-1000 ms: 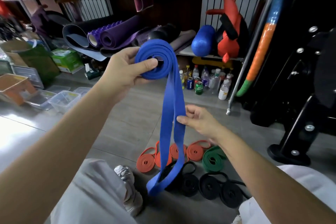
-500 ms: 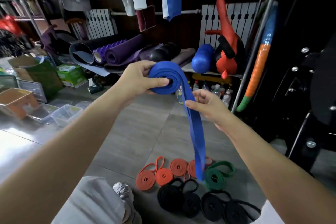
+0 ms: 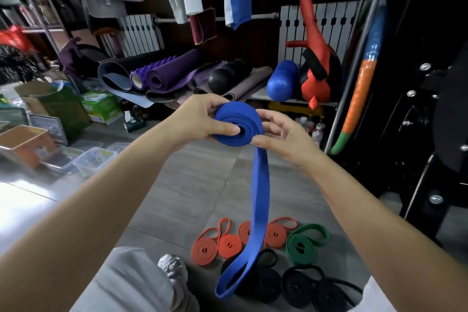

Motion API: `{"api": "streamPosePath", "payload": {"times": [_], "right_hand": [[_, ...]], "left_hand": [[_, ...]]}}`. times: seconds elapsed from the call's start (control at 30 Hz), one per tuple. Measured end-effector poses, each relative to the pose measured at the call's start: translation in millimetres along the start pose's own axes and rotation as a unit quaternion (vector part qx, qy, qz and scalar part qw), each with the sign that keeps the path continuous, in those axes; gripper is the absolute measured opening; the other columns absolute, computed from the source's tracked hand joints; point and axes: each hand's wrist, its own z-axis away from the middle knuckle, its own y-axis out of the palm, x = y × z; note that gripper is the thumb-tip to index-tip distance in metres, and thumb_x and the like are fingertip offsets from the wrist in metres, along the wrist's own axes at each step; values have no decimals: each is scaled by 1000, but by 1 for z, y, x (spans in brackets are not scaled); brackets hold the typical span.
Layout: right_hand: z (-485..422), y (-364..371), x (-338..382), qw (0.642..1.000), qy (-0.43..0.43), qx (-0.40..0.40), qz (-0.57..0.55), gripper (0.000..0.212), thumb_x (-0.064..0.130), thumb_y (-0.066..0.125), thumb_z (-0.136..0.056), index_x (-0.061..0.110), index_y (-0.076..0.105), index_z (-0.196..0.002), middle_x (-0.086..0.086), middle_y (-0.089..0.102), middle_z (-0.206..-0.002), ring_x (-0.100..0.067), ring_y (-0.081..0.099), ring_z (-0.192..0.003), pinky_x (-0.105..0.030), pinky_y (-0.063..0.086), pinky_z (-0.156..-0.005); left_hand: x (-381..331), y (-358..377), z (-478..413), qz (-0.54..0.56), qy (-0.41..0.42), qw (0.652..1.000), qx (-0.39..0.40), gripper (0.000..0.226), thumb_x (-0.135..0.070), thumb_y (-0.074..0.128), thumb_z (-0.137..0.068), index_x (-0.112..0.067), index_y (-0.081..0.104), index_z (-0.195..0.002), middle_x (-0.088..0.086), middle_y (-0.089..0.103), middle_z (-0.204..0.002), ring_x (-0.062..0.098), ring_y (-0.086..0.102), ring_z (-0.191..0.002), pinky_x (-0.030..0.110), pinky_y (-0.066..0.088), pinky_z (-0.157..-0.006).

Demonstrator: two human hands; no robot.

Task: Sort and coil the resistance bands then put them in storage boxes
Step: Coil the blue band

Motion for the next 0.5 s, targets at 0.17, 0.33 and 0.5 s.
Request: {"api": "streamPosePath", "payload": {"times": [0.17,0.33,0.5], "right_hand": [[-1,8,4,998,-26,22,59,35,1,78,-68,22,65,-93,13,71,-86,1,67,-78,-13,52,-73],[4,14,-1,1000,-21,10,-2,38,23,77,-54,26,67,-91,15,73,-83,-3,69,-82,-17,53,-74],[20,20,-15,999,-31,-11,-15,39,24,75,-60,30,64,-97,17,72,-91,-1,67,-92,-14,51,-76]], "left_hand": [[-1,1,9,-122,6,992,20,36,-13,83,-67,-19,67,-99,-2,73,-89,13,70,-82,31,59,-74],[4,0,17,-44,-25,998,23,34,-11,82,-67,-21,67,-96,-7,74,-84,8,70,-77,20,55,-59],[19,15,27,135,-43,989,-32,45,-22,80,-63,-19,66,-106,0,74,-94,17,71,-89,32,59,-70]]}}
